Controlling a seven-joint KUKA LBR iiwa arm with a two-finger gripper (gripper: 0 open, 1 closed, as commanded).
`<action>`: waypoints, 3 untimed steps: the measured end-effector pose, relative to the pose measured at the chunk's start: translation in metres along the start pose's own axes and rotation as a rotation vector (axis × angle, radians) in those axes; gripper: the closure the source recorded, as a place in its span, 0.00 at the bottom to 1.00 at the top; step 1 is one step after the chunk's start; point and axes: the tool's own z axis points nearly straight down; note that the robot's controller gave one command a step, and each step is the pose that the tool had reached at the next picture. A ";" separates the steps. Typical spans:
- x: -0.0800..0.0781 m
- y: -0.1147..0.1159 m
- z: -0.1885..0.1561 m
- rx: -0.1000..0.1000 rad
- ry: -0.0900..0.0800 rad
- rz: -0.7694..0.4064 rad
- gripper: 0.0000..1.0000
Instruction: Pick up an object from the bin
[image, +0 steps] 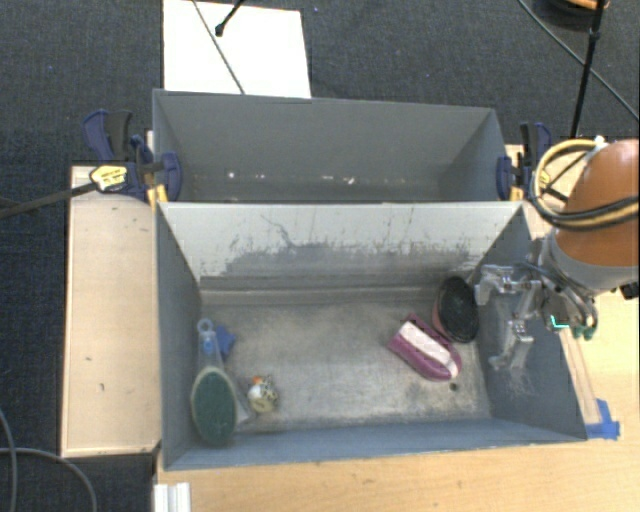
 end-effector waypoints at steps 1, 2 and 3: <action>0.009 0.025 0.107 -0.002 -0.009 -0.012 0.00; -0.001 0.078 0.113 -0.002 -0.010 0.168 0.00; -0.001 0.074 0.111 0.002 -0.011 0.165 1.00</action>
Offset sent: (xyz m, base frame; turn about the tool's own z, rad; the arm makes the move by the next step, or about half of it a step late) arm -0.0106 0.0231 -0.1071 -0.0081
